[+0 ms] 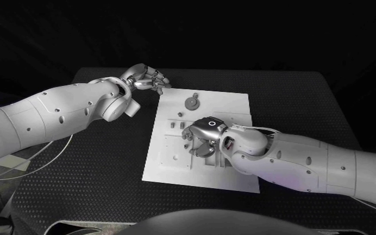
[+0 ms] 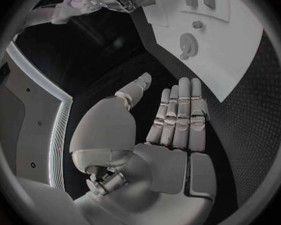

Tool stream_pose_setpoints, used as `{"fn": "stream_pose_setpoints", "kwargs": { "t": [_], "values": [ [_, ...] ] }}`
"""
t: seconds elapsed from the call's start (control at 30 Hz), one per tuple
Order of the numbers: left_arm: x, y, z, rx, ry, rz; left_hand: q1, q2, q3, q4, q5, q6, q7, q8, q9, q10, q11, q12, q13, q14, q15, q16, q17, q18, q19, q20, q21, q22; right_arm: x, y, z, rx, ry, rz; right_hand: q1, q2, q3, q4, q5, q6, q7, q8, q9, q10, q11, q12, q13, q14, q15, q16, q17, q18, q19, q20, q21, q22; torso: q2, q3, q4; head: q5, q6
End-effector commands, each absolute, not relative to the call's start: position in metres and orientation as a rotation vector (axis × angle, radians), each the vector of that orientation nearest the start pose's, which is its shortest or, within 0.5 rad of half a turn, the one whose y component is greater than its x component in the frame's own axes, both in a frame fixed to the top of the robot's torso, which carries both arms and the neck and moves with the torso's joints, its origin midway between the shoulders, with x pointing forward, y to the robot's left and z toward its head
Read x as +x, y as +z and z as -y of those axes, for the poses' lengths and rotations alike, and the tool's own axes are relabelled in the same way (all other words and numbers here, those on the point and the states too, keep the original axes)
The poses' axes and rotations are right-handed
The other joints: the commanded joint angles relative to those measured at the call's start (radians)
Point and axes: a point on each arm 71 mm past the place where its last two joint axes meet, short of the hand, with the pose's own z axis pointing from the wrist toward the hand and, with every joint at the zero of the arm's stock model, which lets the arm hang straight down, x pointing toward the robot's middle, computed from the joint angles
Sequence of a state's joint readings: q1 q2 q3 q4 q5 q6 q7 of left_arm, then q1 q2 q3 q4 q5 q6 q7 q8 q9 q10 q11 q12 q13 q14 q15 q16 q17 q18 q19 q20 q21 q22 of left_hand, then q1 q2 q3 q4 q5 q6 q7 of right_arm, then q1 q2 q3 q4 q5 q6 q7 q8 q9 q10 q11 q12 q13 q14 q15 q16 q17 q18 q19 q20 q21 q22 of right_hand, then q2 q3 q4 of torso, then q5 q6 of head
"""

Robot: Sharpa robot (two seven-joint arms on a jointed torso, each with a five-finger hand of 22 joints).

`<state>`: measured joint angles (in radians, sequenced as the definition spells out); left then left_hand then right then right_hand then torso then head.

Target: Assemble the parts on the task board

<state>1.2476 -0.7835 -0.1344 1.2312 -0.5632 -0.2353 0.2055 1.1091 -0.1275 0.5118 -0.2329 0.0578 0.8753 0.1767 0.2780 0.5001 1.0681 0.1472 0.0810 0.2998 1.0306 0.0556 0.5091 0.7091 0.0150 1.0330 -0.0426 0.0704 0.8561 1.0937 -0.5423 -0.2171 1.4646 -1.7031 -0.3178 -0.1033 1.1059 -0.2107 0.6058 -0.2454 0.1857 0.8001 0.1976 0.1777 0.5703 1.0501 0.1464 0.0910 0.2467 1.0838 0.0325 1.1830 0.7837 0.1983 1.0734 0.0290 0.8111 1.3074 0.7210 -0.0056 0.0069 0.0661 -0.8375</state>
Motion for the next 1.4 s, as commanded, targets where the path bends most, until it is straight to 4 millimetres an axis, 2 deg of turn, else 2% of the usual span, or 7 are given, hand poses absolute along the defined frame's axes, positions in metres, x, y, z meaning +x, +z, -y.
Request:
{"fn": "stream_pose_setpoints", "kwargs": {
  "t": [0.03, 0.33, 0.53, 0.67, 0.93, 1.27, 1.4],
  "values": [
    [0.531, -0.207, -0.261, -0.602, -1.059, -1.708, 0.004, 0.0, -0.006, 0.001, 0.005, -0.006, 0.0, 0.003, -0.001, 0.0, 0.006, -0.002, -0.001, 0.002, 0.002, -0.005, 0.001, 0.0, 0.001, 0.001, -0.002, -0.001, 0.418, -0.27, 0.069, -0.553, 0.811, -1.699, 0.001, -0.011, -0.007, 0.005, -0.005, -0.007, 0.001, -0.003, -0.001, -0.004, -0.001, 0.006, 0.001, -0.01, 0.0, 0.007, 0.001, 0.063, -0.005, 0.001, 0.001, 0.022, 0.0, 0.0011, 0.0013, 0.0, 0.003],
    [0.531, -0.207, -0.262, -0.603, -1.057, -1.707, 0.004, 0.0, -0.006, 0.001, 0.005, -0.005, 0.0, 0.004, -0.001, 0.001, 0.006, -0.002, -0.001, 0.002, 0.002, -0.006, 0.003, 0.0, 0.001, 0.001, -0.002, -0.002, 0.43, -0.222, 0.101, -0.437, 0.827, -1.636, 0.021, 0.011, -0.012, 0.011, -0.005, 0.019, 0.002, 0.02, 0.001, 0.03, -0.016, 0.033, 0.012, 0.0, -0.015, 0.023, -0.006, 0.063, 0.007, -0.007, 0.016, 0.021, -0.001, -0.0005, -0.0027, -0.004, 0.011],
    [0.532, -0.208, -0.261, -0.601, -1.059, -1.709, 0.004, 0.001, -0.006, 0.001, 0.005, -0.005, 0.0, 0.004, -0.001, 0.001, 0.005, -0.001, -0.001, 0.002, 0.002, -0.007, 0.003, 0.0, 0.001, 0.001, -0.001, -0.002, 0.453, -0.21, 0.138, -0.364, 0.763, -1.679, 0.017, 0.018, -0.018, 0.009, -0.005, 0.018, 0.0, 0.023, -0.004, 0.024, -0.014, 0.033, 0.012, -0.022, -0.013, 0.006, -0.022, 0.063, -0.018, 0.002, 0.002, 0.017, 0.0, 0.0012, -0.0021, -0.008, 0.017],
    [0.532, -0.208, -0.261, -0.602, -1.058, -1.707, 0.004, 0.001, -0.006, 0.001, 0.005, -0.005, 0.0, 0.004, -0.001, 0.002, 0.005, -0.001, -0.001, 0.003, 0.002, -0.007, 0.004, 0.0, 0.001, 0.001, -0.001, -0.002, 0.462, -0.213, 0.153, -0.356, 0.72, -1.711, 0.013, 0.014, -0.02, 0.011, -0.005, 0.017, 0.0, 0.024, -0.005, 0.02, -0.013, 0.031, 0.011, -0.025, -0.011, 0.005, -0.026, 0.063, -0.022, 0.005, 0.0, 0.016, 0.0, -0.0001, -0.0006, -0.013, 0.019],
    [0.533, -0.208, -0.26, -0.6, -1.059, -1.708, 0.003, 0.0, -0.006, 0.001, 0.005, -0.005, 0.0, 0.004, -0.001, 0.002, 0.005, -0.001, -0.001, 0.003, 0.002, -0.009, 0.005, 0.0, 0.001, 0.001, -0.001, -0.002, 0.469, -0.224, 0.174, -0.346, 0.666, -1.791, 0.017, 0.008, -0.019, 0.011, -0.004, 0.007, 0.001, 0.021, -0.011, 0.016, -0.011, 0.031, 0.01, -0.036, -0.009, 0.003, -0.033, 0.063, -0.034, 0.01, -0.007, 0.016, 0.001, 0.0007, -0.0006, -0.016, 0.019],
    [0.533, -0.208, -0.26, -0.6, -1.059, -1.709, 0.003, 0.001, -0.006, 0.002, 0.005, -0.005, 0.0, 0.004, -0.002, 0.003, 0.005, -0.001, -0.001, 0.003, 0.002, -0.01, 0.007, 0.0, 0.001, 0.001, -0.001, -0.002, 0.467, -0.247, 0.176, -0.385, 0.608, -1.843, 0.02, 0.007, -0.02, 0.009, -0.005, 0.003, 0.003, 0.02, -0.013, 0.017, -0.011, 0.033, 0.01, -0.039, -0.009, 0.004, -0.034, 0.063, -0.036, 0.012, -0.007, 0.016, 0.0, 0.0001, -0.0023, -0.019, 0.021],
    [0.533, -0.208, -0.26, -0.6, -1.061, -1.71, 0.004, 0.001, -0.006, 0.002, 0.005, -0.005, 0.0, 0.004, -0.002, 0.003, 0.005, -0.001, -0.001, 0.003, 0.002, -0.01, 0.007, 0.0, 0.001, 0.001, -0.001, -0.002, 0.463, -0.258, 0.172, -0.43, 0.575, -1.865, 0.013, -0.003, -0.024, 0.017, -0.005, -0.017, 0.002, 0.012, -0.022, 0.012, -0.01, 0.032, 0.009, -0.044, -0.007, 0.007, -0.037, 0.063, -0.04, 0.016, -0.009, 0.017, 0.0, 0.0004, 0.001, -0.018, 0.019]
  ]
}}
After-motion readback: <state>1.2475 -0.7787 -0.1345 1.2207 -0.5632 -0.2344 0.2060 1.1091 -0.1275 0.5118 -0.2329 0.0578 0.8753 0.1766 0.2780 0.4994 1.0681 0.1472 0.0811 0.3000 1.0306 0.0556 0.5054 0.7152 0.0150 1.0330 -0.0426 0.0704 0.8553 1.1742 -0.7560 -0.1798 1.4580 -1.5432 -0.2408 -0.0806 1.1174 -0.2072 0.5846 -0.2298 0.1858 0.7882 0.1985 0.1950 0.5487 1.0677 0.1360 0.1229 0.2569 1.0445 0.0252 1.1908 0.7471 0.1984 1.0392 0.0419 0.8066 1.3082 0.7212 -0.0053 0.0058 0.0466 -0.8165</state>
